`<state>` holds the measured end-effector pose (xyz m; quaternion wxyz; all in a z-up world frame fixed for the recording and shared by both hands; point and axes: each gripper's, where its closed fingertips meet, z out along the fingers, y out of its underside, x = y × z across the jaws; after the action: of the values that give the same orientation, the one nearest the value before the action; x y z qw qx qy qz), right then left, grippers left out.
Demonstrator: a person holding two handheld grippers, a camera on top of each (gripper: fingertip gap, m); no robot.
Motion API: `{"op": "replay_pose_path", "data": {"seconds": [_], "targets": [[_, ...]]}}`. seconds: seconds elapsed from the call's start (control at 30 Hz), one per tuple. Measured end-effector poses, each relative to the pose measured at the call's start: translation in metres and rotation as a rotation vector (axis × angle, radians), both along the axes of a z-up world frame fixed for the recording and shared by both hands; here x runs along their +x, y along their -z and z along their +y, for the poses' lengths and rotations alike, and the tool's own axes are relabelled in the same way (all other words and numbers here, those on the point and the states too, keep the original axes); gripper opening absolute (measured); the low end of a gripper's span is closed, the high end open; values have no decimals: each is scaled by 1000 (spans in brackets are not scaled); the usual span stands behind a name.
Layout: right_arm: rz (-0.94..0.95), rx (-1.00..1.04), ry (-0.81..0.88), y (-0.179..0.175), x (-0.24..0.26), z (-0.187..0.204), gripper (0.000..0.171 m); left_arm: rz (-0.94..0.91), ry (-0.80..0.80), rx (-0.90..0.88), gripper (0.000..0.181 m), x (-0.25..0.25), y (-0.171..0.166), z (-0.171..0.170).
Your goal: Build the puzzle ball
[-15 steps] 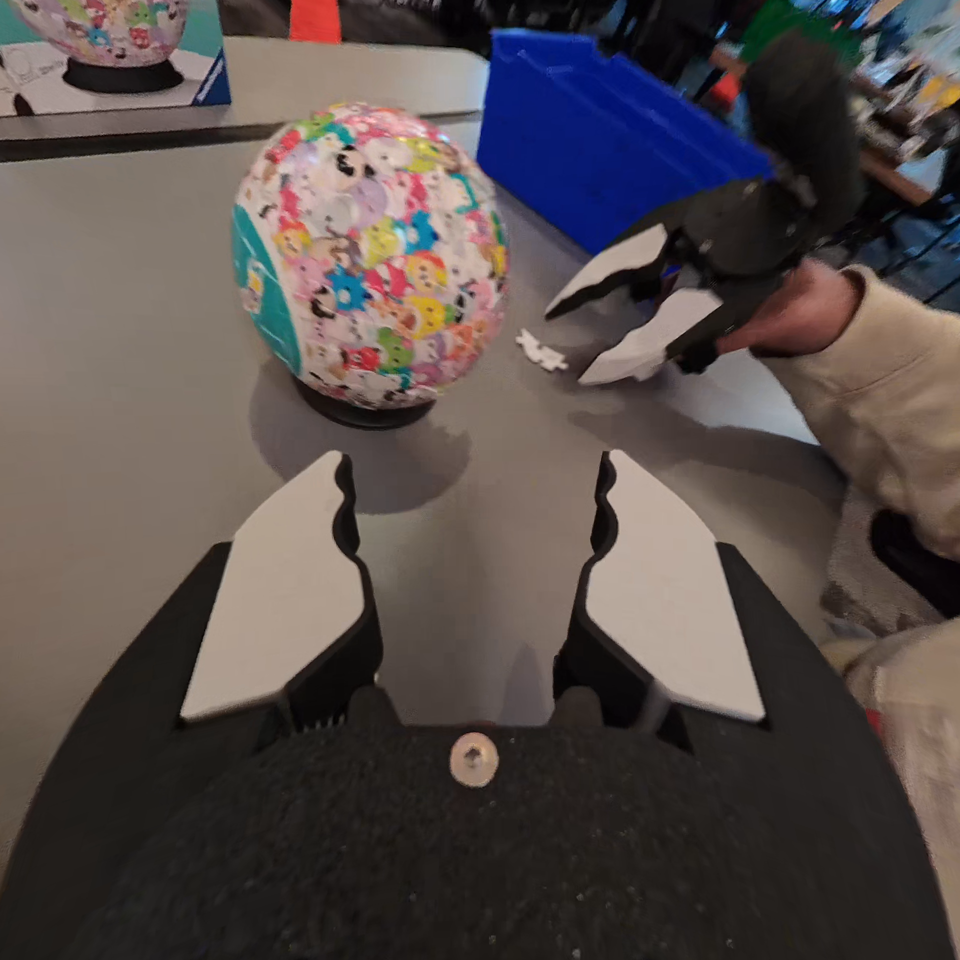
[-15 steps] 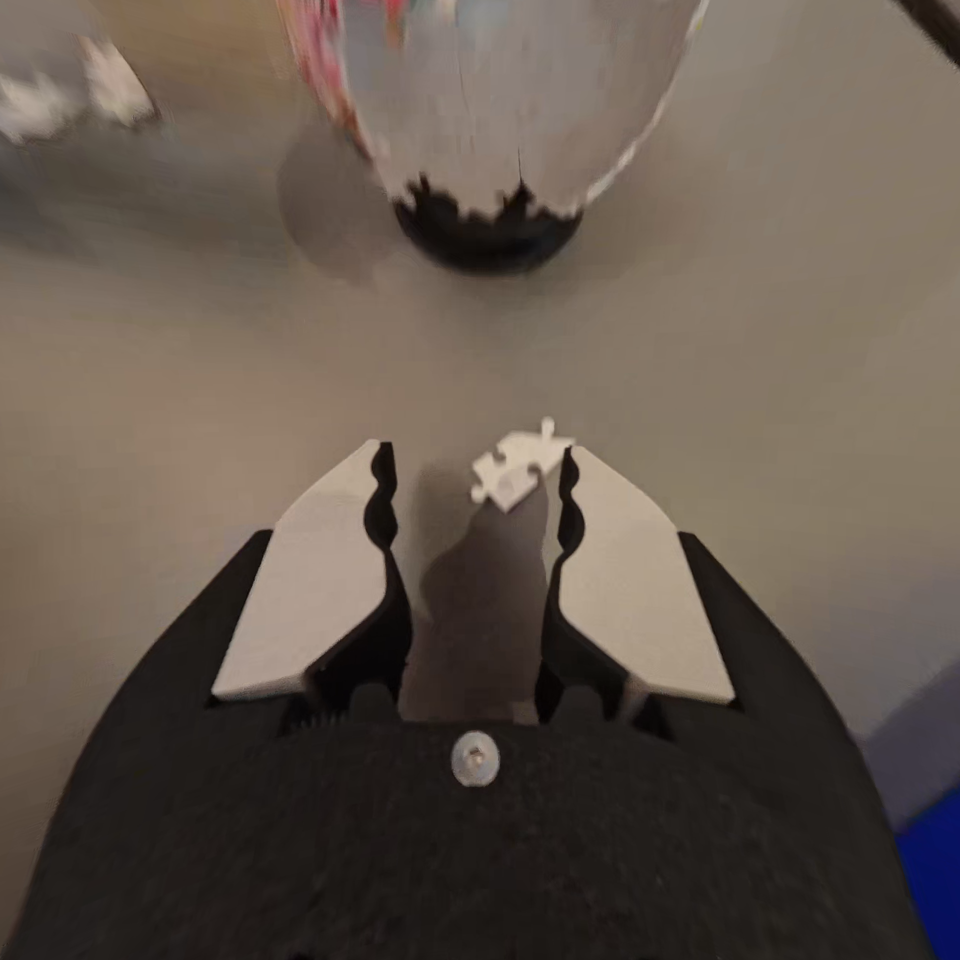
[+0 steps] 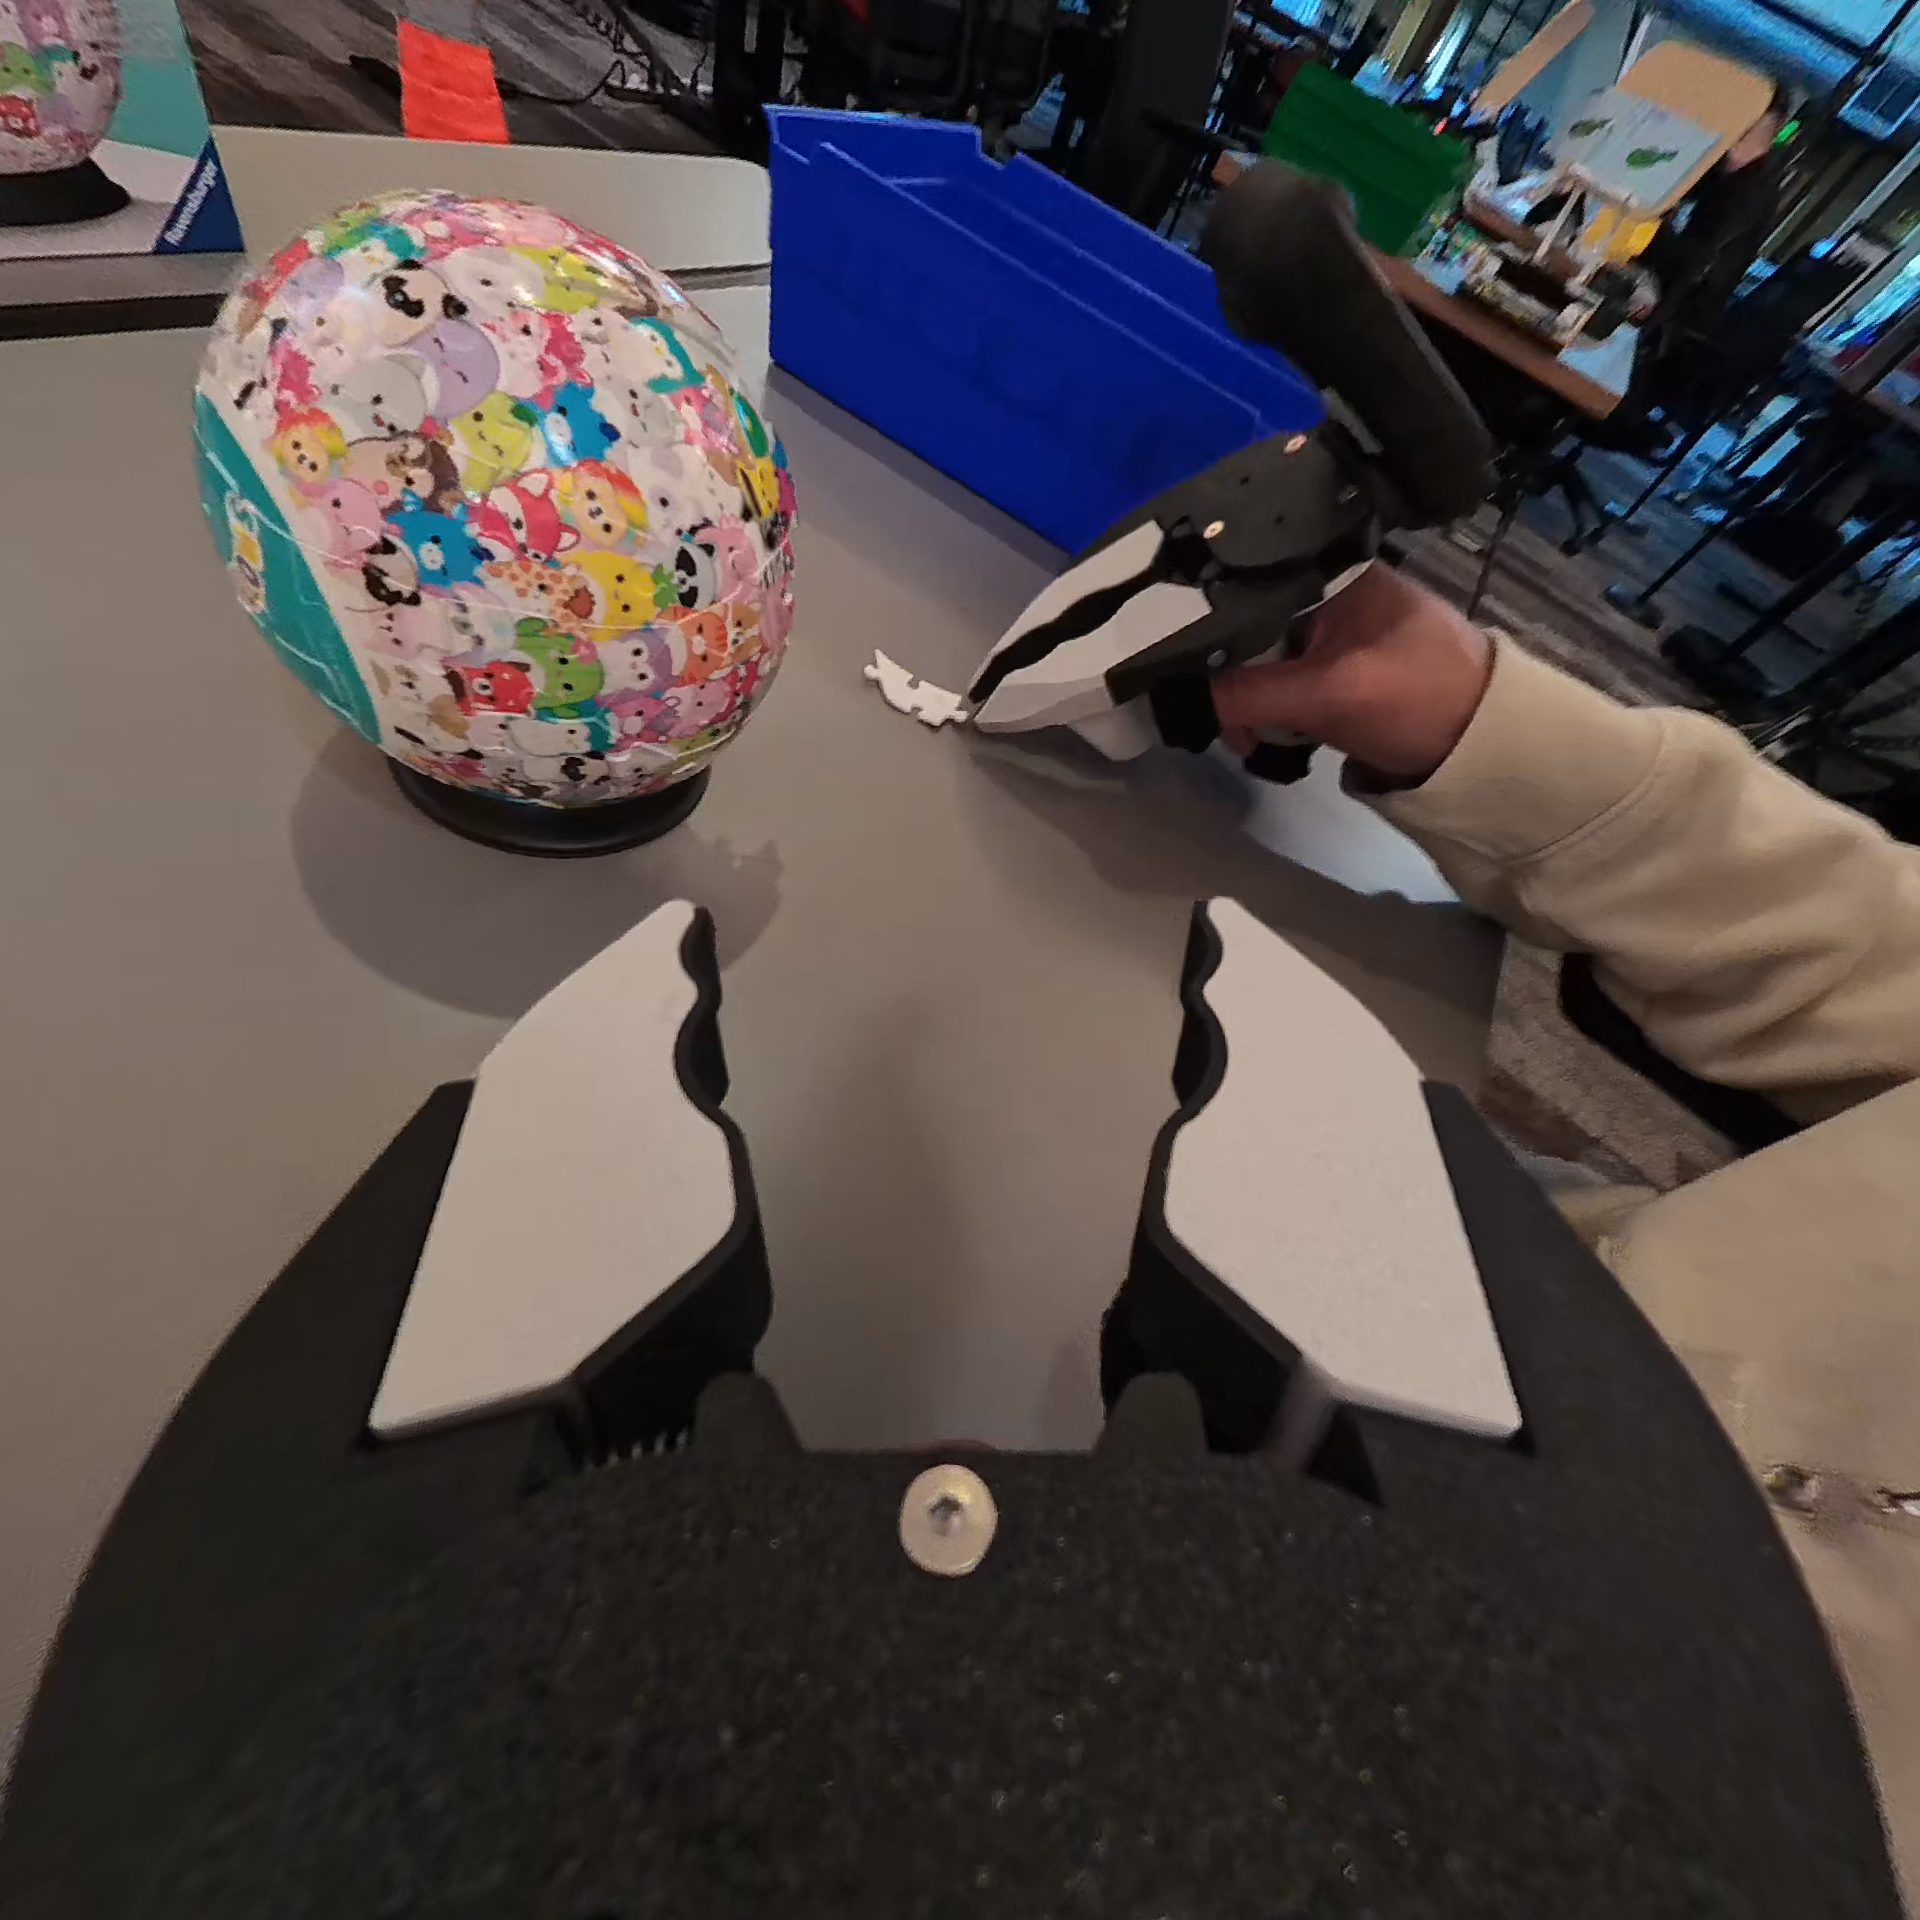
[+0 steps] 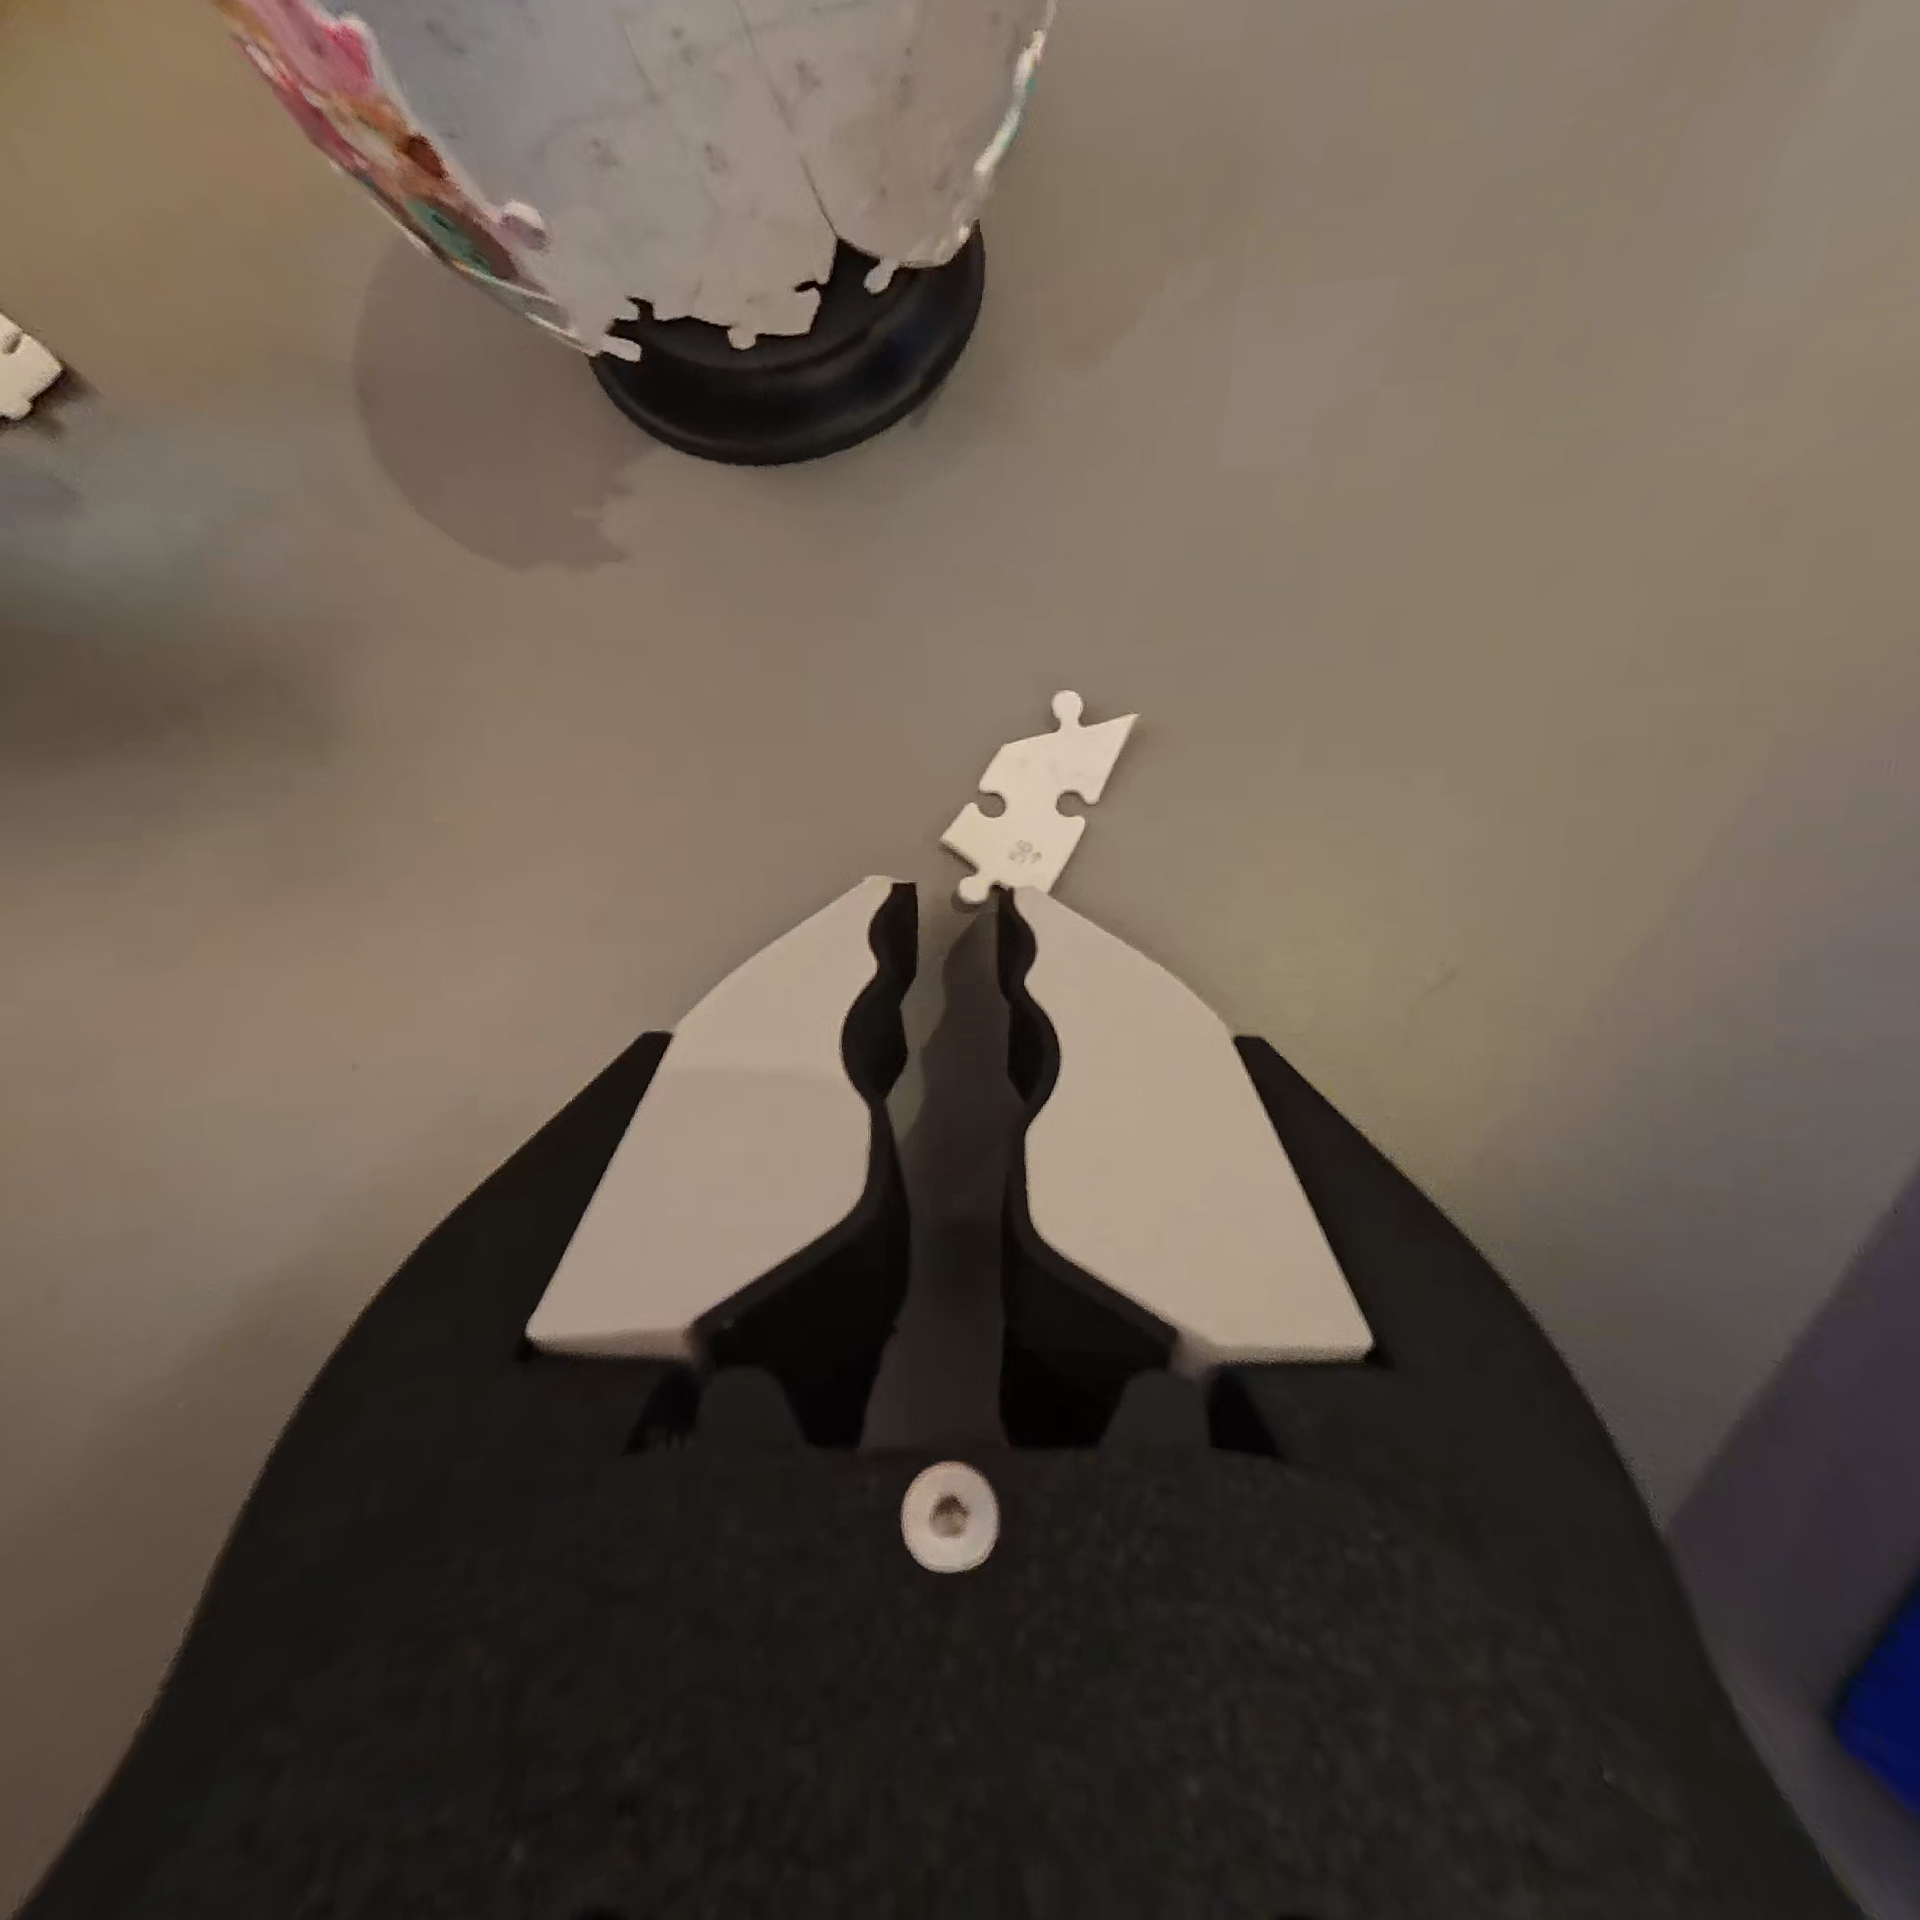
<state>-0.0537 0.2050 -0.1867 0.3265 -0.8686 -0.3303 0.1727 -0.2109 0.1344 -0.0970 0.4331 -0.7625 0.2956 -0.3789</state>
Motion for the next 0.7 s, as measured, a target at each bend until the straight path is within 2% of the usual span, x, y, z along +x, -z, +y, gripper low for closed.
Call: {"op": "replay_pose_path", "data": {"seconds": [0.27, 0.4, 0.7], "targets": [[-105, 47, 28, 9, 7, 7, 15, -49, -5, -14, 84, -2, -7, 1], [-88, 55, 17, 8, 5, 11, 18, -36, -6, -11, 84, -1, -5, 1], [-139, 103, -96, 8, 6, 15, 14, -27, -30, -10, 83, -8, -2, 7]]}}
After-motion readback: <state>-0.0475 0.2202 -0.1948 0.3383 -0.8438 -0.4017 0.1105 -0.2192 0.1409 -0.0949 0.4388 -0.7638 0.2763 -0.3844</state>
